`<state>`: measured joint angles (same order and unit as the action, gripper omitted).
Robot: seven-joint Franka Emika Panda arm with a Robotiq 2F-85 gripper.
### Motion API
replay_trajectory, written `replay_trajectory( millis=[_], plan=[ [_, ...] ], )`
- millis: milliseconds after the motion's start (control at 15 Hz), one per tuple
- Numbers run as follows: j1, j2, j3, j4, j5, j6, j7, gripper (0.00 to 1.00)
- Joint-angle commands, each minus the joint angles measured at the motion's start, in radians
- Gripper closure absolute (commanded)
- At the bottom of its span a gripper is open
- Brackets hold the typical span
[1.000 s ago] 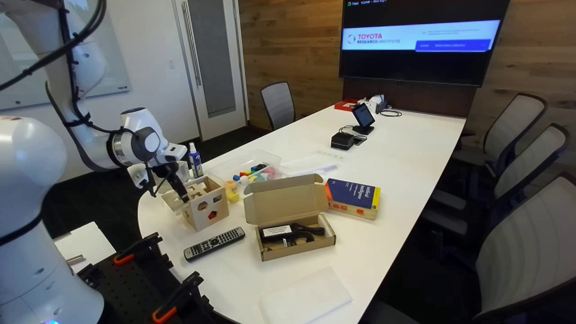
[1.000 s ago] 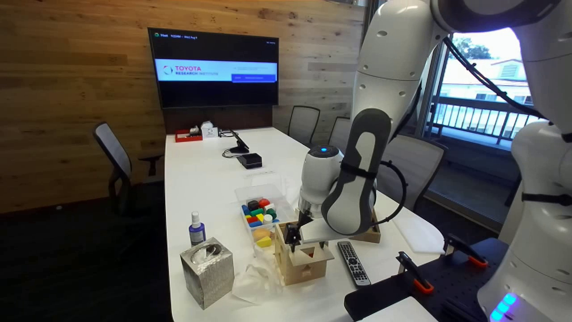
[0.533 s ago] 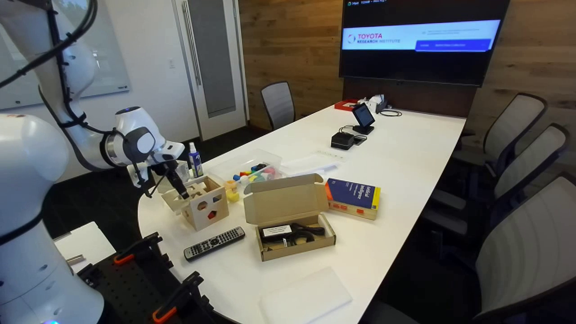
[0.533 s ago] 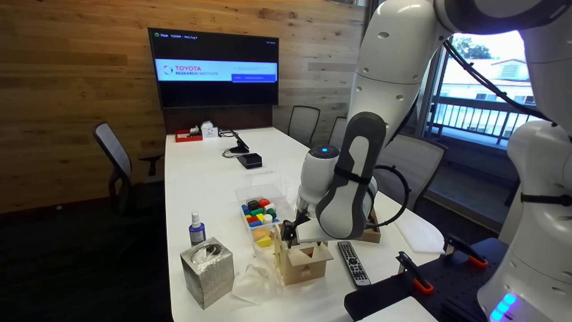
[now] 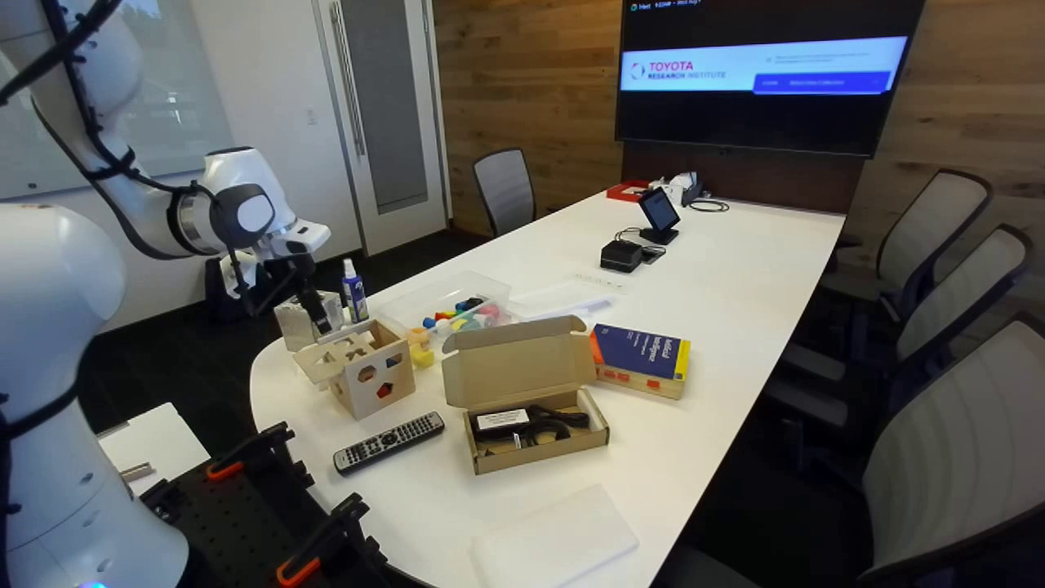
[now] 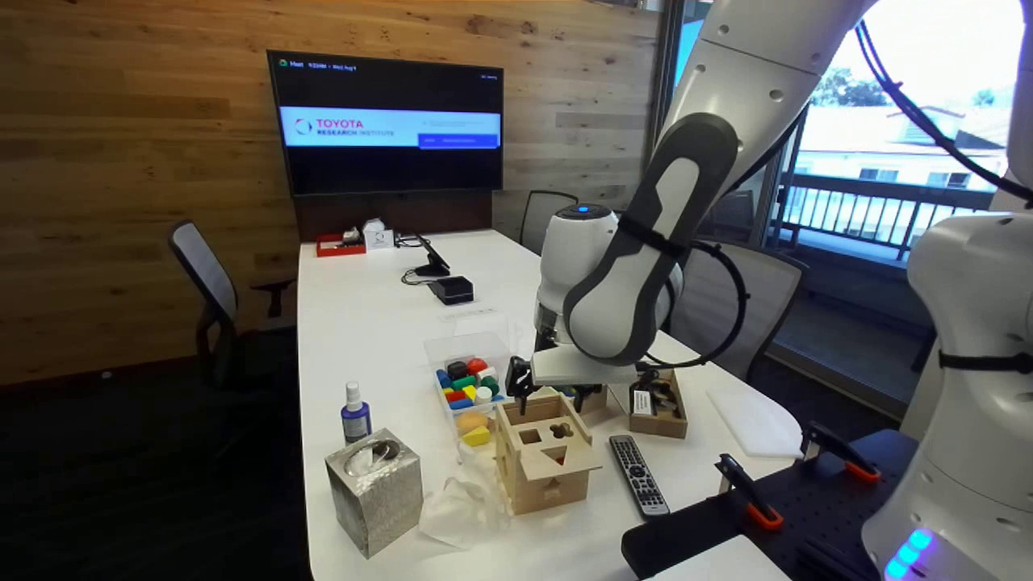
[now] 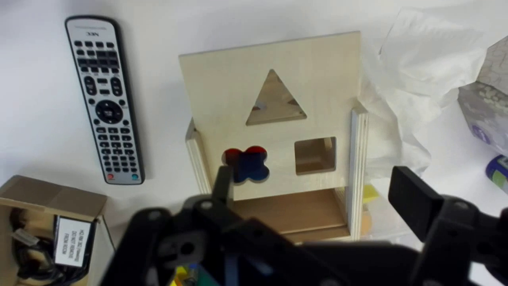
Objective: Close the lid of the toy box
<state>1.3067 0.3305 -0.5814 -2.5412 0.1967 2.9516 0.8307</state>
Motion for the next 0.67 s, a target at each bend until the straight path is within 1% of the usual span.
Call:
replay_trajectory(
  millis=[0, 67, 133, 200, 267, 400, 467, 533, 600],
  plan=[
    [-0.111, -0.143, 0.114, -0.038, 0.103, -0.146, -0.11, 0.0],
    [-0.25, -0.17, 0.245, -0.042, 0.075, -0.171, -0.096, 0.0],
    [-0.195, -0.158, 0.213, -0.038, 0.219, -0.205, -0.204, 0.0],
    [-0.244, -0.15, 0.268, -0.034, 0.281, -0.222, -0.251, 0.0],
    [-0.271, -0.135, 0.298, -0.027, 0.366, -0.238, -0.331, 0.0],
    [-0.305, -0.104, 0.332, -0.013, 0.48, -0.261, -0.441, 0.0],
    [-0.46, -0.091, 0.474, -0.008, 0.455, -0.258, -0.444, 0.0],
    [-0.498, -0.068, 0.507, 0.0, 0.468, -0.258, -0.475, 0.0],
    [-0.561, -0.041, 0.563, 0.011, 0.466, -0.247, -0.492, 0.0]
  ],
)
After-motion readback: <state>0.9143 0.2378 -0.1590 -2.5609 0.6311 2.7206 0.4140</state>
